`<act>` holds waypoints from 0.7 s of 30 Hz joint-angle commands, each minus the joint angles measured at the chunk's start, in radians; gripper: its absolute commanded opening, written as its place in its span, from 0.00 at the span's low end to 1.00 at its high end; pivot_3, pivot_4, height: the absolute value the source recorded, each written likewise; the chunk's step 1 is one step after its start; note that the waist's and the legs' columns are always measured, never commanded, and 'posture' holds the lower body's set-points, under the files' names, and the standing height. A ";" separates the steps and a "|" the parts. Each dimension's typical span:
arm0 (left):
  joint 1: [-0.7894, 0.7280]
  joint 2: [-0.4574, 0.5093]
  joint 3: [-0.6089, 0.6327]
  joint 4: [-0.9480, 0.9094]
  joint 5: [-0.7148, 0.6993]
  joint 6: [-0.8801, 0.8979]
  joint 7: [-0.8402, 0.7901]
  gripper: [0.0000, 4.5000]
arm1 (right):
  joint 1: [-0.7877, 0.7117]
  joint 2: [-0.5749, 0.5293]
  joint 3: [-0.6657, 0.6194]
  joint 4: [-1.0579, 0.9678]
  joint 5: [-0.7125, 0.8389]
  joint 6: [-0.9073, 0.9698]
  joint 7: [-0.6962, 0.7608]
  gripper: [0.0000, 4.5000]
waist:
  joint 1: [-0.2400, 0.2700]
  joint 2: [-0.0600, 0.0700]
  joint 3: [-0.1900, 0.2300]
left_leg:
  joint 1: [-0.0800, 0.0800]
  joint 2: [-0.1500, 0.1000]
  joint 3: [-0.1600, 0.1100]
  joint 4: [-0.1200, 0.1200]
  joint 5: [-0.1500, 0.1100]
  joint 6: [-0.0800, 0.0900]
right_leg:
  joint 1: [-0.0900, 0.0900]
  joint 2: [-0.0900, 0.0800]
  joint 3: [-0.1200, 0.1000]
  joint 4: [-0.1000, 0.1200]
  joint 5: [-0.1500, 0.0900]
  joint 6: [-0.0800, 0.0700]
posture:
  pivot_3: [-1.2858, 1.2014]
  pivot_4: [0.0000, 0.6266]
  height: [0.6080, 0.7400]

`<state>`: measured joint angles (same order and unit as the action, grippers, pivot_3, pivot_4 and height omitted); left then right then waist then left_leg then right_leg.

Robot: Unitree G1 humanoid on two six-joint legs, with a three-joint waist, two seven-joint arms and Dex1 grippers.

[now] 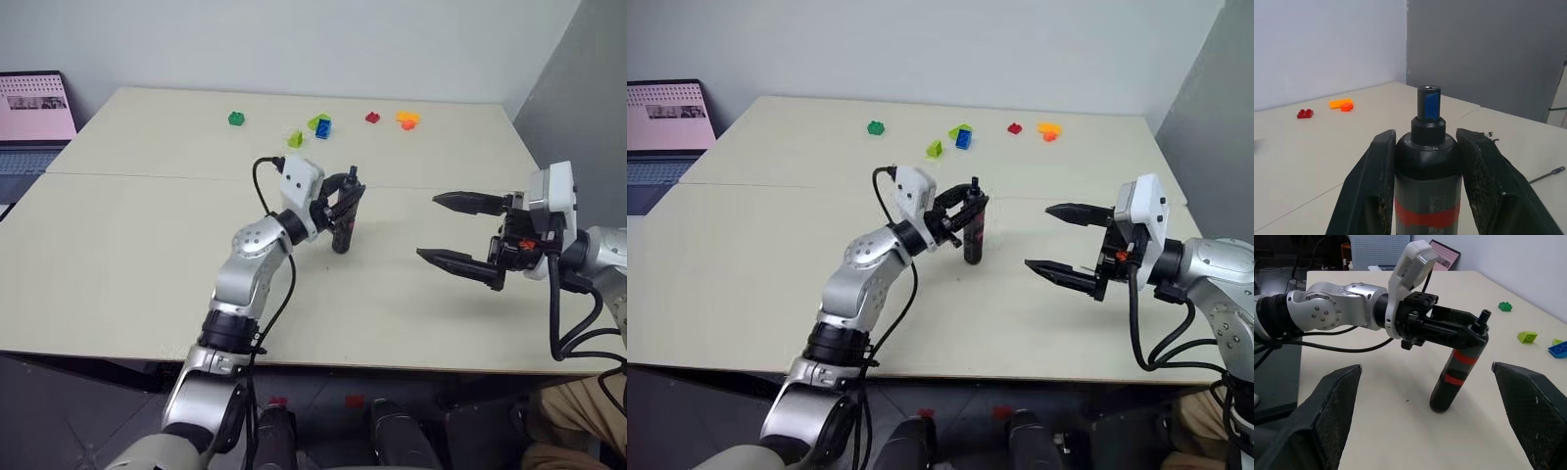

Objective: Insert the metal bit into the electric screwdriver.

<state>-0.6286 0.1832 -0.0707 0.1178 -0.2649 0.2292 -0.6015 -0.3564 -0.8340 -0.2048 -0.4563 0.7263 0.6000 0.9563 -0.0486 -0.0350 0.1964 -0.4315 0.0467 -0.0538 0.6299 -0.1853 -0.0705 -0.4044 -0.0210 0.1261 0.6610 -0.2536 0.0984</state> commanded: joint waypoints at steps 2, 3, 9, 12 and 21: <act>0.056 0.046 0.006 -0.105 -0.012 0.057 -0.010 0.35 | -0.014 -0.009 -0.003 -0.011 -0.004 -0.027 0.014 1.00 | -0.001 0.000 0.000 | 0.000 0.000 0.000 0.000 0.000 0.000 | 0.000 0.000 0.000 0.000 0.000 0.000 | 0.52 0.24 1.00; 0.059 0.051 0.008 -0.113 -0.015 0.064 -0.009 0.35 | -0.016 -0.009 0.000 -0.008 -0.007 -0.029 0.016 1.00 | 0.000 0.000 0.000 | 0.001 0.000 0.000 0.000 0.000 0.000 | 0.000 0.000 0.000 0.000 0.000 0.000 | 0.52 0.24 1.00; 0.069 0.062 -0.001 -0.146 -0.017 0.081 0.002 0.35 | -0.032 -0.025 0.024 0.049 -0.068 -0.065 0.030 1.00 | -0.002 0.000 0.000 | 0.001 0.000 0.000 0.000 0.001 0.001 | 0.001 0.000 0.000 0.000 0.000 -0.001 | 0.52 0.24 1.00; 0.068 0.063 -0.010 -0.147 -0.008 0.069 -0.001 0.35 | -0.094 -0.063 0.070 0.178 -0.183 -0.122 0.044 1.00 | -0.003 0.000 0.000 | 0.001 0.000 0.000 0.000 0.001 0.001 | 0.001 0.000 0.000 0.000 0.000 -0.001 | 0.52 0.24 1.00; 0.084 0.070 -0.025 -0.175 0.018 0.053 0.009 0.35 | -0.408 -0.213 0.433 0.654 -0.569 -0.178 0.308 1.00 | -0.009 0.001 -0.001 | 0.001 0.000 0.002 -0.001 0.002 0.002 | 0.000 0.000 0.001 -0.002 -0.001 -0.004 | 0.52 0.24 1.00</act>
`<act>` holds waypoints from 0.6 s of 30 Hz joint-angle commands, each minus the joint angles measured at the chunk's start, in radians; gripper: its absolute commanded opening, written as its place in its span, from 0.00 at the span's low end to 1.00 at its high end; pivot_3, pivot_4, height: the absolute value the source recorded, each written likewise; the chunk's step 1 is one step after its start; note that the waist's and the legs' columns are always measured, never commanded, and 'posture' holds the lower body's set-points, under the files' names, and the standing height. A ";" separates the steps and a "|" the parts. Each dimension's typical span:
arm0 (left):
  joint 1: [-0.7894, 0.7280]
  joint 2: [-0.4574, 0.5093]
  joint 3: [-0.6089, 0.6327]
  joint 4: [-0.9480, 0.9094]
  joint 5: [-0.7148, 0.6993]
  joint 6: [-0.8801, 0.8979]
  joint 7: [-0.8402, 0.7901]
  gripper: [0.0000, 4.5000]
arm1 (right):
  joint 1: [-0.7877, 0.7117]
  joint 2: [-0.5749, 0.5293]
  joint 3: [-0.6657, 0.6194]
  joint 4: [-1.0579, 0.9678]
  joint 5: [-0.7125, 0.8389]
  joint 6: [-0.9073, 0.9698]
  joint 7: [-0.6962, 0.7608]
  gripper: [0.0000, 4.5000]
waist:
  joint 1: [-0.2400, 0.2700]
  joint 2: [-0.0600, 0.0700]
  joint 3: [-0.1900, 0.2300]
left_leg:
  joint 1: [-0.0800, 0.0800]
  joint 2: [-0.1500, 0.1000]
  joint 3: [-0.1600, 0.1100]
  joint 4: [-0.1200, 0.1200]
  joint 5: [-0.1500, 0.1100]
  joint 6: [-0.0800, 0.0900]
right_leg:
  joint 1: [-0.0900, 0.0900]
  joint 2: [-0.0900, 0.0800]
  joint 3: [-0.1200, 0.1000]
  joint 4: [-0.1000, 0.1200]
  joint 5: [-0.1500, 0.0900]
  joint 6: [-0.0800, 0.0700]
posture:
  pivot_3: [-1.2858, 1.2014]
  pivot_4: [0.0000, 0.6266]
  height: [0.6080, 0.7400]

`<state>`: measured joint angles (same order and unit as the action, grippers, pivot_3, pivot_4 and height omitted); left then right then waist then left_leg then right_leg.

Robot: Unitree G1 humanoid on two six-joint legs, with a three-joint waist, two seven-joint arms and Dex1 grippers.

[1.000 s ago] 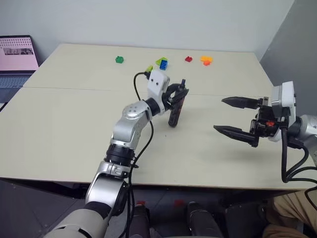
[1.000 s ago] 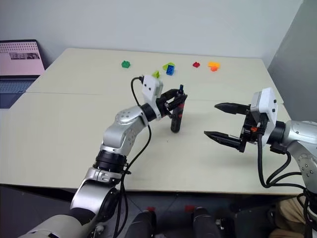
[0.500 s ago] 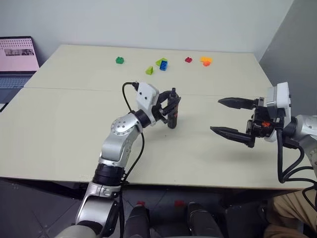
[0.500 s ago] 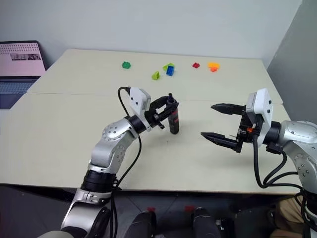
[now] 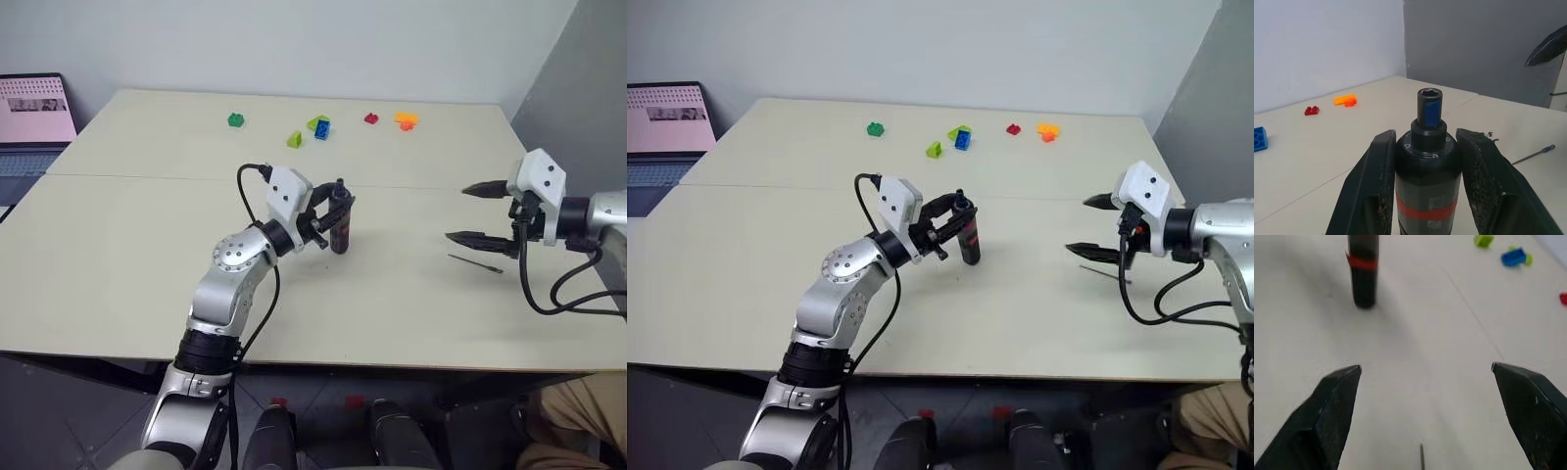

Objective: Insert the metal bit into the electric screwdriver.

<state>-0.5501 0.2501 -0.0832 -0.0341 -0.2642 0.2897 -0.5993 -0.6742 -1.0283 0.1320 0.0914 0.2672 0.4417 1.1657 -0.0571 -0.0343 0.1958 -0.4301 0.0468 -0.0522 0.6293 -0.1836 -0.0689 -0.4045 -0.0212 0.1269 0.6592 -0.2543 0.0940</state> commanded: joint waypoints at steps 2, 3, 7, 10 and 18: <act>0.008 0.004 -0.012 -0.028 0.020 -0.009 0.008 0.35 | -0.167 -0.004 0.195 0.202 -0.204 -0.039 0.167 1.00 | -0.003 0.000 0.000 | 0.000 0.000 0.001 0.000 0.000 0.000 | 0.000 0.000 0.000 0.000 0.000 0.001 | 0.52 0.24 1.00; 0.009 0.003 -0.013 -0.029 0.022 -0.009 0.009 0.35 | -0.193 0.007 0.222 0.240 -0.233 -0.054 0.188 1.00 | -0.003 0.000 0.000 | 0.000 0.000 0.001 -0.001 0.000 0.000 | 0.000 0.000 0.000 0.000 0.000 0.001 | 0.52 0.24 1.00; 0.006 -0.003 -0.017 -0.020 0.030 -0.018 0.016 0.35 | -0.274 0.058 0.304 0.390 -0.338 -0.079 0.232 1.00 | -0.003 0.000 0.000 | 0.000 0.000 0.001 -0.001 0.000 0.000 | -0.001 0.000 0.000 0.000 0.001 0.002 | 0.52 0.24 1.00; 0.005 -0.006 -0.020 -0.013 0.034 -0.024 0.020 0.35 | -0.330 0.109 0.353 0.536 -0.408 -0.114 0.255 1.00 | -0.003 0.001 0.000 | 0.000 0.000 0.001 -0.001 0.000 0.000 | 0.000 0.000 0.000 0.000 0.002 0.004 | 0.52 0.24 1.00; 0.006 -0.012 -0.018 0.007 0.042 -0.047 0.032 0.35 | -0.462 0.237 0.400 0.874 -0.535 -0.202 0.249 1.00 | -0.006 0.001 0.000 | 0.000 0.000 0.001 0.000 0.001 -0.001 | 0.000 0.000 0.000 0.000 0.003 0.003 | 0.52 0.24 1.00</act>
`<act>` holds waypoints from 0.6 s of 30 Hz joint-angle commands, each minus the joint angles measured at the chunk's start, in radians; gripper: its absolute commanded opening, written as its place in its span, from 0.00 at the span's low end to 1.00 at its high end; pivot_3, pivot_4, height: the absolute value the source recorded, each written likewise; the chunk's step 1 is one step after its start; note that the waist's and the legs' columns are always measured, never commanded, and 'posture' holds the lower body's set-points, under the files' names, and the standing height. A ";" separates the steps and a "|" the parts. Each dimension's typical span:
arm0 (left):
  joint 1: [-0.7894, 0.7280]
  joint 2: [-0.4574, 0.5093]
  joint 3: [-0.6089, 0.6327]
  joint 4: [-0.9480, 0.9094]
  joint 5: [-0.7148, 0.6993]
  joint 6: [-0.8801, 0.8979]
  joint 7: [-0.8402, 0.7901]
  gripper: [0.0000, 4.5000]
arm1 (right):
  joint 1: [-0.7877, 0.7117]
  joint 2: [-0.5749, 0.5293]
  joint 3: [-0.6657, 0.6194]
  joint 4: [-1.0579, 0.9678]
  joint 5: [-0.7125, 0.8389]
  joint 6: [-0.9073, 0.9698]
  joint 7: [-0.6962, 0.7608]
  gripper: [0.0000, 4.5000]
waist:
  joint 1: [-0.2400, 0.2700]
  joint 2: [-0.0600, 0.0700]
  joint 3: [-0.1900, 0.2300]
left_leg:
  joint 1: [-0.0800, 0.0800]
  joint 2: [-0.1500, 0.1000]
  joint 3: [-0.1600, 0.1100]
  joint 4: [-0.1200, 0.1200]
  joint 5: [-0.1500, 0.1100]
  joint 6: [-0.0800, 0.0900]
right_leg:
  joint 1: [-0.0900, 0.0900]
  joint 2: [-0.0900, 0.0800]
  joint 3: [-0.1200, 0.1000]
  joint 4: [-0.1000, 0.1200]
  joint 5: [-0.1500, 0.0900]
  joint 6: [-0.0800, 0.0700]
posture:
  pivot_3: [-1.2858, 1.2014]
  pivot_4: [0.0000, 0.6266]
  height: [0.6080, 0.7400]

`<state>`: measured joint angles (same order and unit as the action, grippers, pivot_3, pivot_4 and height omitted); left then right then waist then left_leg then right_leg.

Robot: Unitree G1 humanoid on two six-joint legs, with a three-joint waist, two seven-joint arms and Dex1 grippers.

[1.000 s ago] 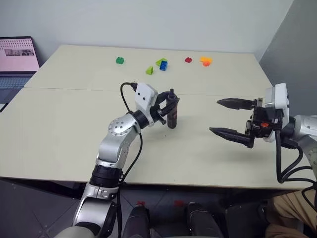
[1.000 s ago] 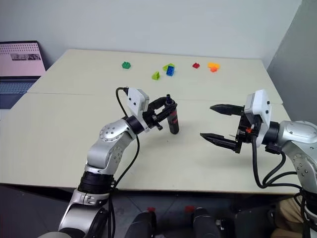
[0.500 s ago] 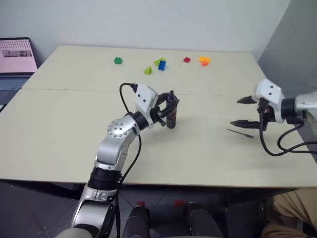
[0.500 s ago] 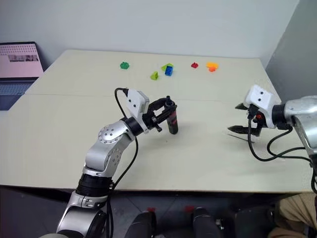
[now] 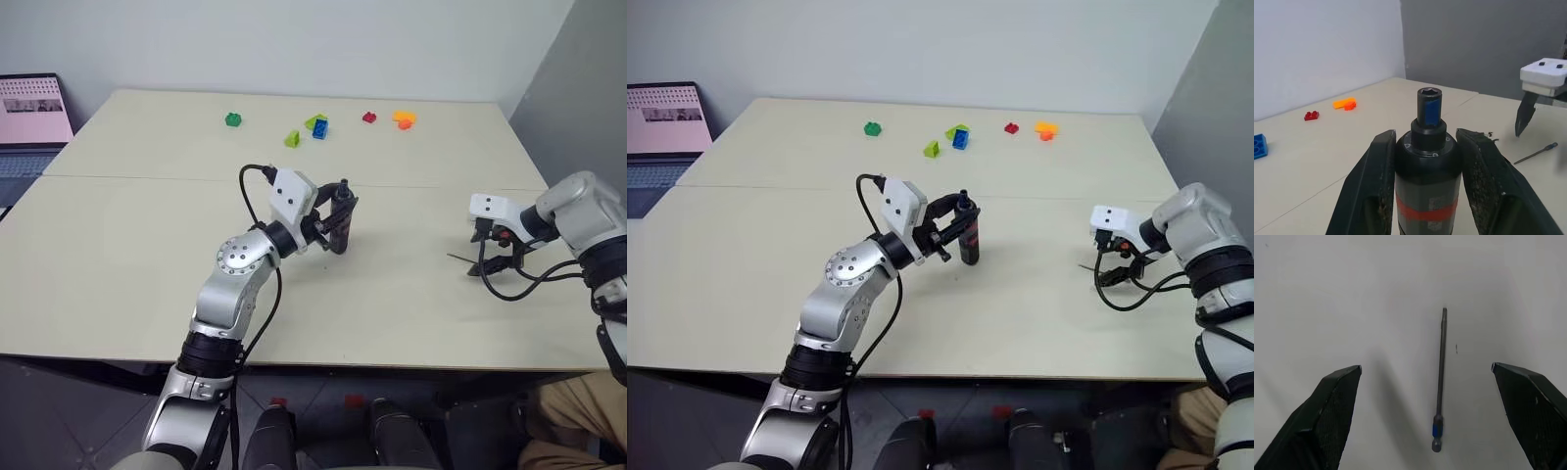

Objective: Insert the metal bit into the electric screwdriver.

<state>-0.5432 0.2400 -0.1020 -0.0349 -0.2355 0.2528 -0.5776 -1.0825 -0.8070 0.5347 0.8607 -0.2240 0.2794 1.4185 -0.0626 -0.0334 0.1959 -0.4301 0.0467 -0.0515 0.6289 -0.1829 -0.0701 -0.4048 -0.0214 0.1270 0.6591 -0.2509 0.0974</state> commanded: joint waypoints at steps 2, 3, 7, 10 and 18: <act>0.000 -0.005 0.002 0.010 0.016 -0.014 0.015 0.35 | -0.073 0.045 -0.003 0.171 -0.067 -0.058 -0.014 1.00 | -0.001 0.000 0.000 | 0.000 0.000 0.000 0.000 0.000 0.000 | 0.000 0.000 0.000 0.000 0.002 -0.003 | 0.52 0.24 1.00; 0.003 -0.005 0.002 0.010 0.017 -0.016 0.017 0.35 | -0.080 0.057 -0.004 0.198 -0.079 -0.067 -0.023 1.00 | -0.001 0.000 0.000 | 0.000 0.000 0.000 0.000 0.000 0.000 | 0.000 0.000 0.000 0.000 0.002 -0.003 | 0.52 0.24 1.00; 0.013 -0.004 0.003 0.006 0.019 -0.021 0.022 0.35 | -0.101 0.094 -0.014 0.276 -0.109 -0.084 -0.043 0.90 | -0.004 0.000 0.000 | 0.000 0.000 0.000 0.000 0.000 0.000 | 0.000 0.000 0.000 0.000 0.002 -0.003 | 0.52 0.24 1.00; 0.016 0.000 0.004 0.006 0.019 -0.022 0.025 0.35 | -0.110 0.105 -0.013 0.309 -0.123 -0.103 -0.018 0.73 | -0.009 0.000 0.000 | 0.000 0.000 0.000 0.000 0.000 0.000 | 0.000 0.000 0.000 0.000 0.002 -0.003 | 0.52 0.24 1.00; 0.018 0.005 0.007 0.010 0.020 -0.025 0.031 0.35 | -0.121 0.121 -0.025 0.352 -0.146 -0.125 -0.023 0.33 | -0.016 0.000 0.000 | 0.000 0.000 -0.001 0.000 0.000 0.000 | 0.000 0.000 -0.001 0.001 0.002 -0.003 | 0.52 0.24 1.00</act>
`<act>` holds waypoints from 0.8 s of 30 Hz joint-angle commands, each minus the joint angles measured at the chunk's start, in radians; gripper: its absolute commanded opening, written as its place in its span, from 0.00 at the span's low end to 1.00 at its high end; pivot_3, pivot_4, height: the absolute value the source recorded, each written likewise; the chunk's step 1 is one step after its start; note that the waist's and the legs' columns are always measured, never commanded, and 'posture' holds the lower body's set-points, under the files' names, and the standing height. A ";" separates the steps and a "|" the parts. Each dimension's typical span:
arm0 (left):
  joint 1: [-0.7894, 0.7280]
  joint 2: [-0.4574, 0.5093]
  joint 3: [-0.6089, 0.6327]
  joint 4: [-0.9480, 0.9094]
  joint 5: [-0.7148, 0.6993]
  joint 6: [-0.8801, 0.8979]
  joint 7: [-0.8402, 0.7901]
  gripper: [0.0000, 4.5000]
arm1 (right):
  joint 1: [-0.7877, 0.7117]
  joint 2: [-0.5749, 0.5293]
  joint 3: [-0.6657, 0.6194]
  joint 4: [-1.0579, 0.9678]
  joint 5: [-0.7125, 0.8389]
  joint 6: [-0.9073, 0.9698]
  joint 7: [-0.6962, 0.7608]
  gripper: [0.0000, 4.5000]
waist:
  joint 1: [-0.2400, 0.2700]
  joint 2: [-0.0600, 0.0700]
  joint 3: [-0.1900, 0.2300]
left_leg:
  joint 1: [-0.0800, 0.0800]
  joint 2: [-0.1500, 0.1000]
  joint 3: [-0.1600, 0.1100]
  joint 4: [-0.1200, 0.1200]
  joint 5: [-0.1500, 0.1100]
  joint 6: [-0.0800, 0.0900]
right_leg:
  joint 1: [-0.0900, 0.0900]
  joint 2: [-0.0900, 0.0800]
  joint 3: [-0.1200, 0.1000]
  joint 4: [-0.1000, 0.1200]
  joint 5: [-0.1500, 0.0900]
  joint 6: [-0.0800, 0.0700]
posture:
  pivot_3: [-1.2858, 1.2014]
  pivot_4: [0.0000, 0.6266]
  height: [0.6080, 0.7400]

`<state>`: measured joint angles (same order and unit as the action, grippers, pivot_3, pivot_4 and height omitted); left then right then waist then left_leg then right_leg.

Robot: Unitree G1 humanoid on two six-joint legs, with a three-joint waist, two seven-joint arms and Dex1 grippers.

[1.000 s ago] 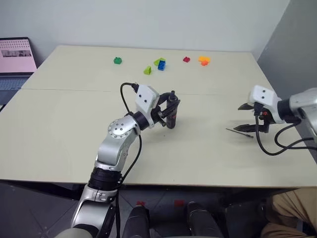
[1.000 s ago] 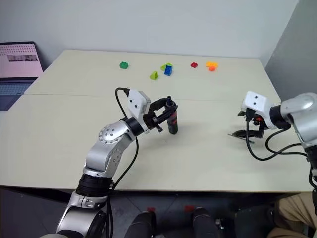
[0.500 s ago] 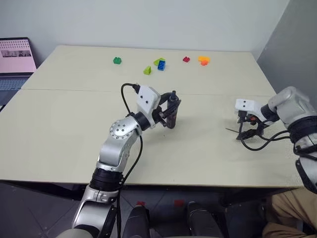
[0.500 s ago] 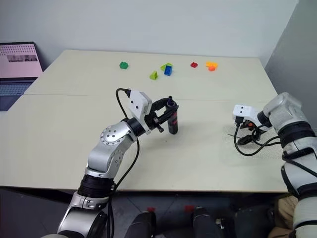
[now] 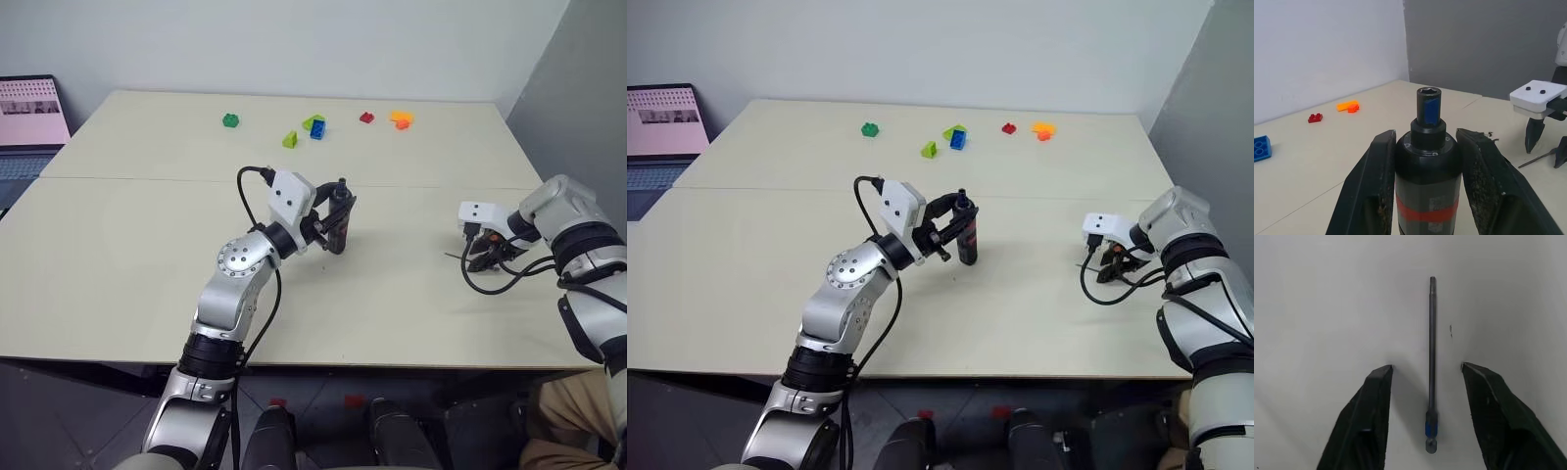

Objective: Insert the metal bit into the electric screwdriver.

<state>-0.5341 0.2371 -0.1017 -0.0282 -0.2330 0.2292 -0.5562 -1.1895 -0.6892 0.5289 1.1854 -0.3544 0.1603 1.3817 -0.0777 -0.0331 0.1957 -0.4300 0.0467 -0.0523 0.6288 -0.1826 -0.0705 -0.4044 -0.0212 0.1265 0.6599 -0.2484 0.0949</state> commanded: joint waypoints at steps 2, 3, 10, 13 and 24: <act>0.009 0.009 0.007 0.004 0.018 -0.002 0.010 0.35 | -0.015 0.006 -0.024 0.029 -0.017 -0.005 0.018 0.22 | -0.003 0.000 0.000 | 0.000 0.000 0.000 0.000 0.000 0.000 | 0.000 0.000 0.000 0.000 0.000 0.000 | 0.52 0.24 1.00; 0.009 0.009 0.007 0.005 0.018 -0.002 0.010 0.35 | -0.015 0.007 -0.027 0.030 -0.019 -0.004 0.021 0.15 | -0.004 0.000 0.000 | 0.000 0.000 0.000 0.000 0.000 0.000 | 0.000 0.000 0.000 0.000 0.000 0.000 | 0.52 0.24 1.00; 0.005 0.013 0.008 0.007 0.013 -0.004 0.004 0.35 | -0.020 0.005 -0.061 0.035 -0.021 0.003 0.007 0.00 | -0.005 0.000 0.000 | 0.000 0.000 0.000 0.000 0.000 0.000 | 0.000 0.000 0.000 0.000 0.000 0.000 | 0.52 0.24 1.00; 0.002 0.015 0.010 -0.002 0.007 0.004 0.000 0.35 | -0.024 0.004 -0.093 0.024 0.004 0.007 0.002 0.00 | -0.006 0.000 0.000 | 0.000 0.000 0.000 0.000 0.000 0.000 | 0.000 0.000 0.000 0.000 0.000 0.000 | 0.52 0.24 1.00; -0.058 -0.108 0.031 -0.184 -0.076 0.207 0.146 0.35 | 0.125 -0.023 -0.474 -0.555 0.348 0.281 -0.082 0.00 | -0.003 0.001 0.001 | -0.001 0.000 -0.002 -0.001 0.000 0.000 | 0.000 0.000 -0.001 0.000 0.000 0.001 | 0.52 0.24 1.00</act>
<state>-0.5609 0.1512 -0.0731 -0.1048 -0.2806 0.4200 -0.4441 -1.1208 -0.6981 0.1411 0.8231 -0.0949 0.3384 1.3248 -0.0806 -0.0321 0.1964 -0.4321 0.0463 -0.0549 0.6274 -0.1826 -0.0707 -0.4049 -0.0212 0.1253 0.6592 -0.2489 0.0958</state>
